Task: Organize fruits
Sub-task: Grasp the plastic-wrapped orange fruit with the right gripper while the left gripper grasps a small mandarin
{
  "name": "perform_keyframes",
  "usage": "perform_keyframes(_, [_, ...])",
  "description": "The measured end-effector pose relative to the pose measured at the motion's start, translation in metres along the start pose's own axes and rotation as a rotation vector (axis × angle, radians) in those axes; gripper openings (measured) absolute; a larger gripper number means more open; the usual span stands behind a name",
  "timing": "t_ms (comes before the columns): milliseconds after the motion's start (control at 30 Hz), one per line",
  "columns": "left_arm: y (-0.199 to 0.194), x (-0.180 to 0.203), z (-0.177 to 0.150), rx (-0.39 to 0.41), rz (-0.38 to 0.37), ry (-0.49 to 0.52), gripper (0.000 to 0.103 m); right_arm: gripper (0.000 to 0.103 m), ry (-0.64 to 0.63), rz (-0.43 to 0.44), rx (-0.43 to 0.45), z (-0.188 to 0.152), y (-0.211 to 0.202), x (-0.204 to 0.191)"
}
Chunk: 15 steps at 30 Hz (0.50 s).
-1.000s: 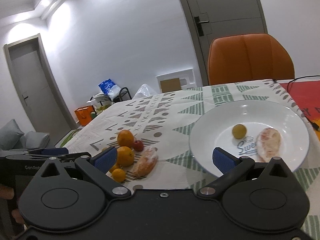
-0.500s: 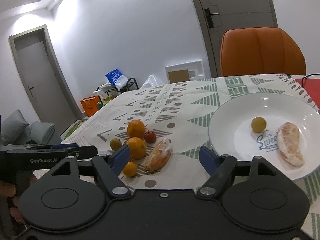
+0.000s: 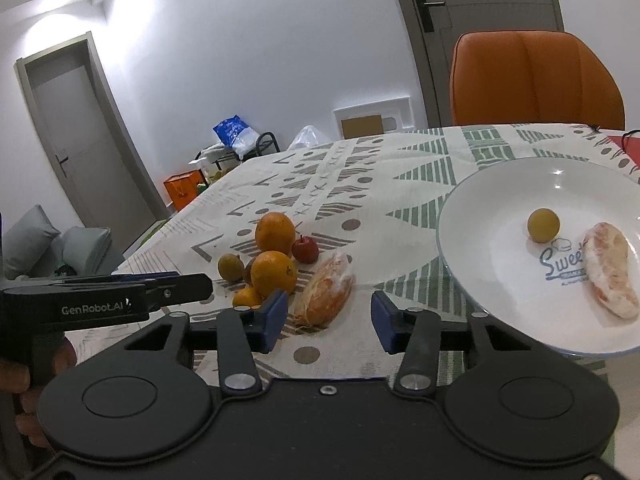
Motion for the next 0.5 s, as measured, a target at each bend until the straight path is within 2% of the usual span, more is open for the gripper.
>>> perform_keyframes(267, [0.011,0.001,0.001,-0.014,-0.027,-0.002,0.034,0.045,-0.001,-0.007,-0.025,0.0,0.009,-0.001])
perform_keyframes(500, [0.017,0.003,0.002,-0.02,-0.051,-0.005,0.033,0.044,-0.006,-0.016,-0.037,0.002,0.015,-0.002])
Point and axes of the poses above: each gripper's, at about its wrist camera, not at the fingertips, and y roughly the way its jaws point, x to its right, z to its top, the point moved 10 cm from there along y, roughly the way its jaws point, and after that the axes turned 14 degrees about -x, right-handed, at the moved point
